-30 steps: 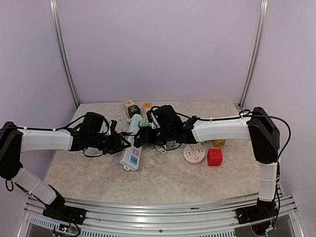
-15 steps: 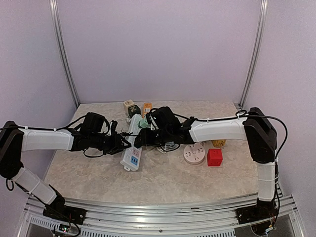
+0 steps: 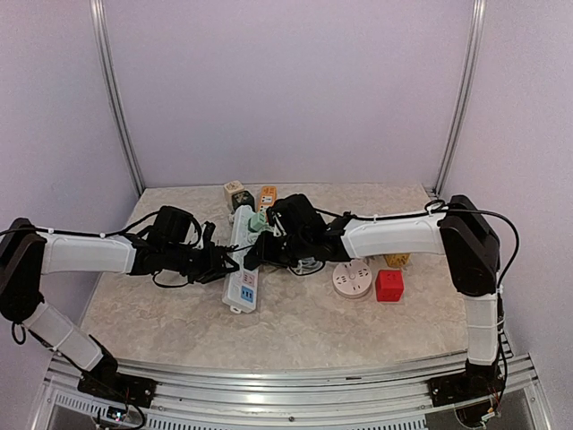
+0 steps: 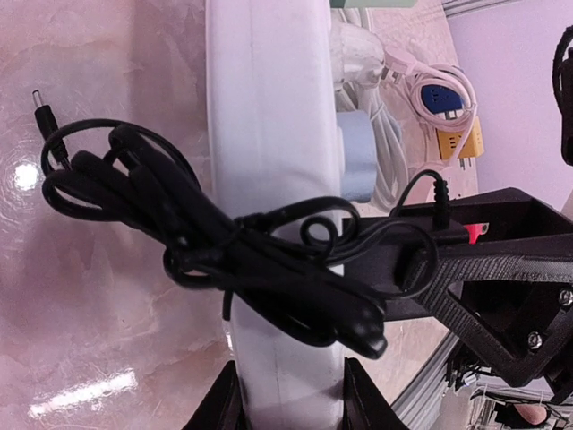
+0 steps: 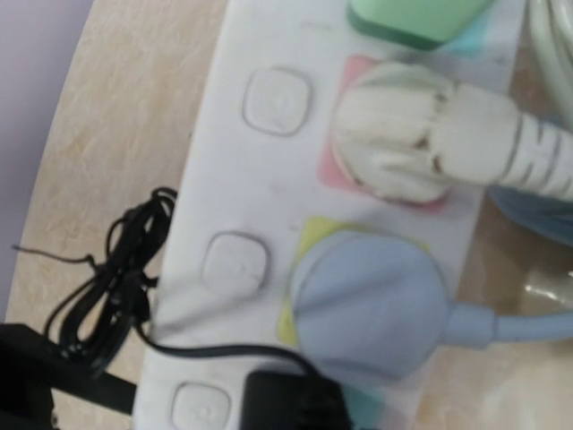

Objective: Pull the plug off the socket
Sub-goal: Remove the plug from the socket.

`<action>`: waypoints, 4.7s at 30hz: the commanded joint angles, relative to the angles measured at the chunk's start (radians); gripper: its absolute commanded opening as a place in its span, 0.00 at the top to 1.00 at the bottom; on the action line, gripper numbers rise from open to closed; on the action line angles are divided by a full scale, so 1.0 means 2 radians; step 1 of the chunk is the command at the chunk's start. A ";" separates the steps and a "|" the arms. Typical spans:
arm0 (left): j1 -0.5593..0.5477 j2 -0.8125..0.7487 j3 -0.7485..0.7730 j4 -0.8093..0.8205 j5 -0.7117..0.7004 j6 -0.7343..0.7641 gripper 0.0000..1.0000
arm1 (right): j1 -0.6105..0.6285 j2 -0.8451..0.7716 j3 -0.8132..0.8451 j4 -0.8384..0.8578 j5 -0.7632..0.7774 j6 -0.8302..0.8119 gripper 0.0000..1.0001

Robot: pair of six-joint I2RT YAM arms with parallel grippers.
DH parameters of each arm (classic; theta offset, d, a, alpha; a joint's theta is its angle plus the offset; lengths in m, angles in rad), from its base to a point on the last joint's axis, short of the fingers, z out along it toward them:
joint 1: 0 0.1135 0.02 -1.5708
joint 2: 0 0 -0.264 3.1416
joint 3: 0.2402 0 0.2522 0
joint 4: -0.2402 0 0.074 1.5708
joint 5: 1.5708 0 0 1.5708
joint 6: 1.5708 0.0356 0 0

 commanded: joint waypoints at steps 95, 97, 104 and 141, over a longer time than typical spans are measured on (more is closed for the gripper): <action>-0.009 0.023 0.025 0.050 0.034 0.032 1.00 | -0.044 -0.069 -0.071 0.019 -0.011 0.035 1.00; -0.008 0.023 0.025 0.050 0.034 0.032 1.00 | -0.041 -0.070 -0.067 0.011 -0.003 0.033 1.00; -0.009 0.026 0.026 0.049 0.034 0.032 1.00 | -0.017 -0.063 -0.029 -0.042 0.052 0.014 1.00; -0.009 0.033 0.033 0.040 0.023 0.044 1.00 | -0.046 -0.095 -0.107 0.025 0.009 0.054 1.00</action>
